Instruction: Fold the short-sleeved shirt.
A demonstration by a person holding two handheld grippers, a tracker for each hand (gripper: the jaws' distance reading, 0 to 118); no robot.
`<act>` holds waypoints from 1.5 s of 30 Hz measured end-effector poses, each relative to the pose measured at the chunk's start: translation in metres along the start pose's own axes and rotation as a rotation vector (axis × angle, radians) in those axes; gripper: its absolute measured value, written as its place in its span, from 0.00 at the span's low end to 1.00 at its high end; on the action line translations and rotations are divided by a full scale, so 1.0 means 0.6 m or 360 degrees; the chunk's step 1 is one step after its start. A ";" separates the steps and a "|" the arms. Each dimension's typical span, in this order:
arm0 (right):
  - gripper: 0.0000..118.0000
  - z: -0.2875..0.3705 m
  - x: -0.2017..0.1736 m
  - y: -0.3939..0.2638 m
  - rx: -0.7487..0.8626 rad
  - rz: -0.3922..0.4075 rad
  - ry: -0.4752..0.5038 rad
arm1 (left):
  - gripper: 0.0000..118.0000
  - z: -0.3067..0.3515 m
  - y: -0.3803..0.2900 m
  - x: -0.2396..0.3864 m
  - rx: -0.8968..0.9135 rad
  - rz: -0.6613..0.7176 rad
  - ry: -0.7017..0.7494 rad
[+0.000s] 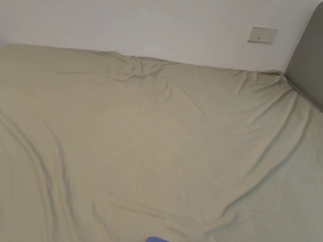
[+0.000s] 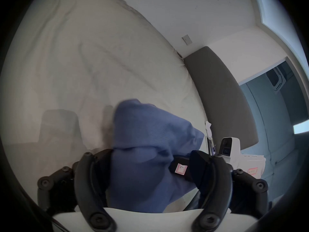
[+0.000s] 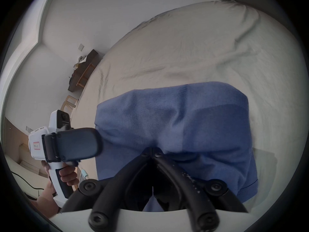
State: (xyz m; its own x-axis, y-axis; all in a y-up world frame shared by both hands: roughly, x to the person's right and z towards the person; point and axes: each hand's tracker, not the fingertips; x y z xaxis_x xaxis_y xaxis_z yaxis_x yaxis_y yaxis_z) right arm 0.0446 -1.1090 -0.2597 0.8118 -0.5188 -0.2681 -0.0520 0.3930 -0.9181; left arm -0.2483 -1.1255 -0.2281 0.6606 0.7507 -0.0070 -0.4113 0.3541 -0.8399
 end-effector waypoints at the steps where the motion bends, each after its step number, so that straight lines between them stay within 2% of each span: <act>1: 0.01 -0.001 0.001 0.000 -0.0001 -0.0011 0.0006 | 0.57 -0.014 0.000 0.001 -0.0047 0.0049 0.0016; 2: 0.01 -0.001 0.001 0.000 -0.0004 -0.0018 0.0008 | 0.38 -0.021 -0.002 0.002 -0.0012 0.0049 0.0011; 3: 0.01 -0.001 0.001 0.001 -0.0004 -0.0023 0.0009 | 0.38 -0.025 0.000 0.002 -0.0012 0.0055 0.0069; 4: 0.01 0.000 0.002 0.001 -0.0007 -0.0028 0.0008 | 0.33 -0.027 0.003 -0.002 -0.0023 0.0064 0.0157; 6: 0.01 -0.005 -0.003 0.000 -0.0018 -0.0020 0.0008 | 0.30 -0.016 0.011 -0.013 -0.0069 0.0167 0.0027; 10: 0.01 0.014 -0.028 0.009 -0.0020 0.0044 -0.0014 | 0.26 0.011 0.030 -0.001 -0.0122 0.0169 0.0063; 12: 0.01 0.046 -0.032 0.012 0.0114 -0.0028 0.0120 | 0.22 0.048 0.042 -0.003 -0.0088 0.0143 0.0075; 14: 0.02 0.083 -0.025 0.016 0.0228 -0.0182 0.0302 | 0.22 0.097 0.057 -0.014 -0.0052 0.0093 0.0115; 17: 0.01 0.133 -0.002 0.017 0.0409 -0.0361 0.0481 | 0.22 0.175 0.082 -0.042 -0.0052 -0.0044 0.0418; 19: 0.01 0.162 0.005 0.020 0.0501 -0.0354 0.0435 | 0.22 0.227 0.099 -0.070 -0.0039 -0.0036 0.0546; 22: 0.01 0.198 0.003 0.032 0.0564 -0.0175 0.0092 | 0.22 0.313 0.125 -0.112 0.0035 -0.0014 0.0818; 23: 0.01 0.206 0.004 0.035 0.0569 -0.0123 0.0004 | 0.22 0.340 0.131 -0.124 0.0073 -0.0007 0.0905; 24: 0.01 0.210 0.001 0.039 0.0553 -0.0125 -0.0035 | 0.22 0.364 0.138 -0.137 0.0095 0.0004 0.0968; 30: 0.01 0.216 -0.003 0.052 0.0566 -0.0195 -0.0065 | 0.21 0.466 0.185 -0.205 0.0130 -0.0031 0.1557; 33: 0.01 0.207 -0.016 0.058 0.0564 -0.0183 -0.0025 | 0.21 0.485 0.204 -0.234 0.0120 -0.0024 0.1661; 36: 0.02 0.196 -0.034 0.063 0.0526 -0.0105 -0.0004 | 0.20 0.483 0.217 -0.253 0.0125 -0.0032 0.1796; 39: 0.01 0.186 -0.047 0.066 0.0505 -0.0042 -0.0005 | 0.21 0.468 0.217 -0.268 0.0110 -0.0069 0.1831; 40: 0.01 0.183 -0.049 0.065 0.0512 -0.0027 0.0000 | 0.22 0.457 0.211 -0.275 0.0100 -0.0094 0.1874; 41: 0.01 0.181 -0.049 0.064 0.0517 -0.0022 0.0000 | 0.29 0.443 0.203 -0.280 0.0099 -0.0127 0.1960; 43: 0.01 0.179 -0.044 0.064 0.0516 -0.0020 0.0011 | 0.55 0.416 0.180 -0.288 0.0111 -0.0237 0.2195; 45: 0.01 0.180 -0.041 0.061 0.0515 -0.0025 0.0016 | 0.65 0.420 0.162 -0.285 0.0224 -0.0348 0.2271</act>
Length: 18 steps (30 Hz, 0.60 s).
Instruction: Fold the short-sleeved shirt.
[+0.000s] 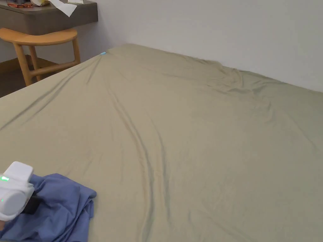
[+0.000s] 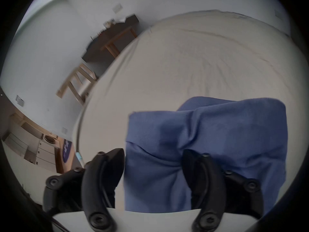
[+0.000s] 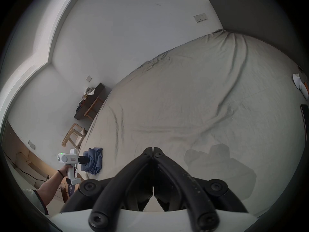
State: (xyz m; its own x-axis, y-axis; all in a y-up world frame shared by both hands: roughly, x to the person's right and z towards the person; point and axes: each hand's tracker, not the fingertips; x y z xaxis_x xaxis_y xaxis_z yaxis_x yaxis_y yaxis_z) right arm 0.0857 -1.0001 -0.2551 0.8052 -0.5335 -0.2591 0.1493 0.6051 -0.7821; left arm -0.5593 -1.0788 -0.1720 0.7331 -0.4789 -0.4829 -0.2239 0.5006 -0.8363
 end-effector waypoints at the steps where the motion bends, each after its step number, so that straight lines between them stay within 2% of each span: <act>1: 0.01 0.003 0.003 0.000 0.0001 0.0002 0.0002 | 0.68 0.007 -0.002 -0.006 0.0011 0.0022 0.0000; 3: 0.01 0.013 0.012 -0.001 0.0016 0.0017 -0.0009 | 0.66 0.029 -0.001 -0.031 -0.0099 0.0185 -0.0063; 4: 0.01 0.019 0.017 0.001 0.0034 0.0024 -0.0017 | 0.48 0.052 0.002 -0.046 -0.0105 0.0296 -0.0097; 5: 0.02 0.025 0.021 0.002 0.0056 0.0023 -0.0019 | 0.18 0.085 0.002 -0.059 0.0000 0.0358 -0.0134; 6: 0.01 0.030 0.026 0.004 0.0075 0.0013 -0.0015 | 0.01 0.114 0.002 -0.068 0.0141 0.0396 -0.0144; 7: 0.01 0.037 0.033 0.004 0.0102 0.0000 -0.0013 | 0.00 0.148 0.002 -0.075 0.0310 0.0416 -0.0093; 10: 0.01 0.055 0.046 0.006 0.0173 -0.0015 -0.0019 | 0.00 0.242 0.008 -0.069 0.0471 0.0313 -0.0128; 13: 0.01 0.078 0.058 0.007 0.0237 -0.0037 0.0002 | 0.00 0.319 0.020 -0.055 0.0574 0.0334 -0.0046; 15: 0.01 0.093 0.061 0.008 0.0280 -0.0031 0.0003 | 0.00 0.370 0.026 -0.042 0.0758 0.0357 -0.0096; 18: 0.02 0.116 0.054 0.018 0.0428 0.0143 -0.0166 | 0.00 0.448 0.042 0.008 0.1020 0.0345 -0.0228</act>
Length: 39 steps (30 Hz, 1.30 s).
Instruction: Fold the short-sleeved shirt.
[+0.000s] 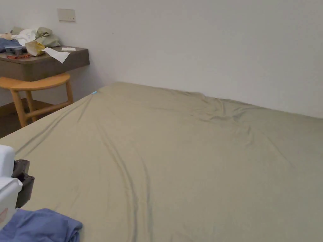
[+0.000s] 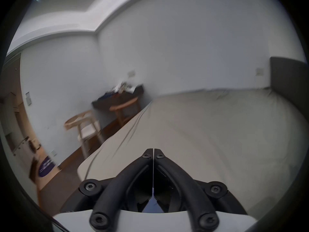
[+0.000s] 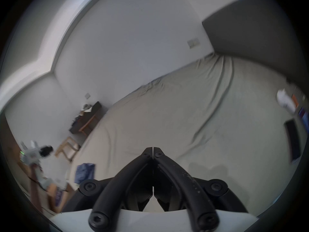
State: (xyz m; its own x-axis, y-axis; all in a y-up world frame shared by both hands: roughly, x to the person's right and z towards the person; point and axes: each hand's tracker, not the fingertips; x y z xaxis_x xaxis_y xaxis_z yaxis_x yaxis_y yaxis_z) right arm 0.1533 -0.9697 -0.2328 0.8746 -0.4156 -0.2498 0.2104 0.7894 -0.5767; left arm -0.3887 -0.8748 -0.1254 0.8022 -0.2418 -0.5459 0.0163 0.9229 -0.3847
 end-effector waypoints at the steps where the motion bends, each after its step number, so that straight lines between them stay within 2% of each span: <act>1: 0.02 0.008 -0.007 0.007 0.0071 0.0090 -0.0082 | 0.00 0.015 0.013 0.028 0.0099 0.0041 -0.0055; 3: 0.02 0.021 -0.014 0.022 0.0203 0.0211 -0.0198 | 0.00 0.032 0.038 0.077 0.0183 0.0174 -0.0215; 6: 0.02 0.045 -0.021 0.051 0.0410 0.0257 -0.0230 | 0.00 0.036 0.063 0.144 0.0329 0.0343 -0.0510; 10: 0.02 0.080 -0.046 0.079 0.0703 0.0489 -0.0430 | 0.00 0.040 0.062 0.227 0.0345 0.0330 -0.0467; 13: 0.02 0.091 -0.051 0.081 0.0864 0.0565 -0.0561 | 0.00 0.056 0.045 0.264 0.0312 0.0355 -0.0436; 16: 0.02 0.094 -0.055 0.084 0.0876 0.0591 -0.0534 | 0.00 0.065 0.032 0.280 0.0250 0.0320 -0.0542; 20: 0.02 0.077 -0.068 0.080 0.0853 0.0645 -0.0512 | 0.00 0.078 0.023 0.300 0.0337 0.0106 -0.0523; 24: 0.02 0.052 -0.079 0.070 0.0777 0.0655 -0.0487 | 0.00 0.080 0.023 0.304 0.0324 0.0096 -0.0544; 25: 0.06 0.047 -0.079 0.067 0.0761 0.0663 -0.0489 | 0.01 0.081 0.022 0.303 0.0327 0.0103 -0.0559; 26: 0.11 0.042 -0.082 0.066 0.0745 0.0668 -0.0497 | 0.04 0.081 0.022 0.303 0.0330 0.0108 -0.0570; 27: 0.20 0.038 -0.083 0.065 0.0731 0.0668 -0.0506 | 0.13 0.082 0.021 0.303 0.0329 0.0111 -0.0578; 29: 0.69 0.034 -0.084 0.063 0.0707 0.0676 -0.0512 | 0.57 0.082 0.018 0.300 0.0345 0.0132 -0.0584; 30: 0.69 0.031 -0.085 0.063 0.0691 0.0680 -0.0517 | 0.57 0.081 0.018 0.298 0.0351 0.0147 -0.0584; 31: 0.76 0.027 -0.085 0.065 0.0665 0.0690 -0.0525 | 0.63 0.080 0.016 0.296 0.0344 0.0183 -0.0591; 32: 0.89 0.026 -0.087 0.064 0.0652 0.0708 -0.0535 | 0.73 0.079 0.016 0.294 0.0326 0.0200 -0.0602; 33: 1.00 0.026 -0.088 0.063 0.0652 0.0712 -0.0535 | 0.87 0.079 0.016 0.291 0.0317 0.0209 -0.0620; 34: 1.00 0.031 -0.089 0.061 0.0692 0.0733 -0.0542 | 0.97 0.080 0.015 0.289 0.0326 0.0223 -0.0627; 35: 1.00 0.031 -0.088 0.062 0.0683 0.0711 -0.0515 | 0.99 0.081 0.014 0.287 0.0343 0.0239 -0.0639; 39: 1.00 0.037 -0.084 0.067 0.0690 0.0612 -0.0490 | 1.00 0.083 0.016 0.282 0.0354 0.0268 -0.0618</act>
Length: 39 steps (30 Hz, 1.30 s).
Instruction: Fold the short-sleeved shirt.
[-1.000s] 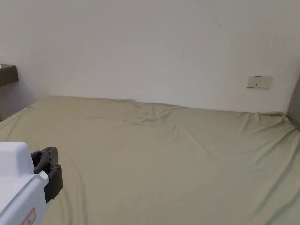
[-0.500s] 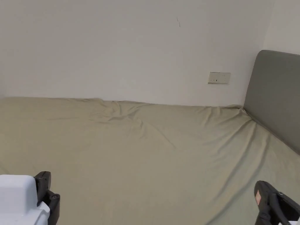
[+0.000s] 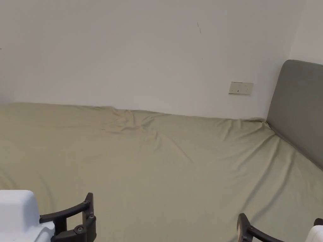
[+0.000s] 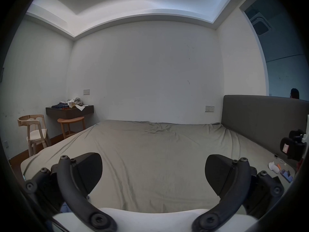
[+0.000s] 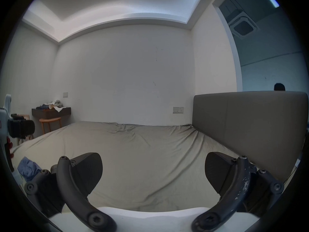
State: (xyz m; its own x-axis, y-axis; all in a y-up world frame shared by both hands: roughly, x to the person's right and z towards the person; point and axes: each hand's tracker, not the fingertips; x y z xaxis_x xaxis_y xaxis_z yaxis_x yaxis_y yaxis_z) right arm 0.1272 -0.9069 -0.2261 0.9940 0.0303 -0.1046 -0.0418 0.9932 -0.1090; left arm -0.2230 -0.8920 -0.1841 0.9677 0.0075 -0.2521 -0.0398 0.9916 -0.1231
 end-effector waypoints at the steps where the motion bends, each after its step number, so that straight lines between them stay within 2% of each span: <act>1: 1.00 0.000 0.003 0.001 0.0000 -0.0013 -0.0001 | 1.00 0.000 0.000 -0.001 0.0007 -0.0017 0.0012; 5: 1.00 0.004 0.003 0.003 0.0003 -0.0012 -0.0007 | 1.00 0.001 -0.002 -0.001 -0.0022 -0.0140 0.0037; 9: 1.00 0.004 0.004 0.004 -0.0007 -0.0008 -0.0009 | 1.00 0.007 -0.002 -0.011 -0.0142 0.0065 -0.0032; 11: 1.00 0.004 0.001 0.003 -0.0010 -0.0005 -0.0010 | 1.00 0.007 0.005 -0.008 -0.0282 0.0170 0.0029; 15: 1.00 0.004 -0.003 0.002 -0.0012 0.0010 -0.0015 | 1.00 0.012 -0.005 0.008 -0.0113 0.0013 0.0171; 18: 1.00 0.004 -0.007 0.001 -0.0016 0.0021 -0.0003 | 1.00 0.008 -0.008 0.016 -0.0204 -0.0134 0.0123; 28: 1.00 0.005 -0.015 -0.005 -0.0052 0.0033 0.0031 | 1.00 0.014 -0.007 0.017 -0.0185 -0.0088 -0.0012; 39: 1.00 0.004 -0.015 -0.005 -0.0057 0.0034 0.0015 | 1.00 0.027 0.010 0.011 -0.0105 -0.0048 0.0016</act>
State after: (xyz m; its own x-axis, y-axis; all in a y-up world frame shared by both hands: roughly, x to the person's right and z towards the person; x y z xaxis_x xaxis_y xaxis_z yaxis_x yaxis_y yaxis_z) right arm 0.1188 -0.9098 -0.2227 0.9919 0.0503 -0.1168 -0.0668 0.9876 -0.1418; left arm -0.2129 -0.8839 -0.1712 0.9661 -0.0240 -0.2571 -0.0272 0.9806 -0.1939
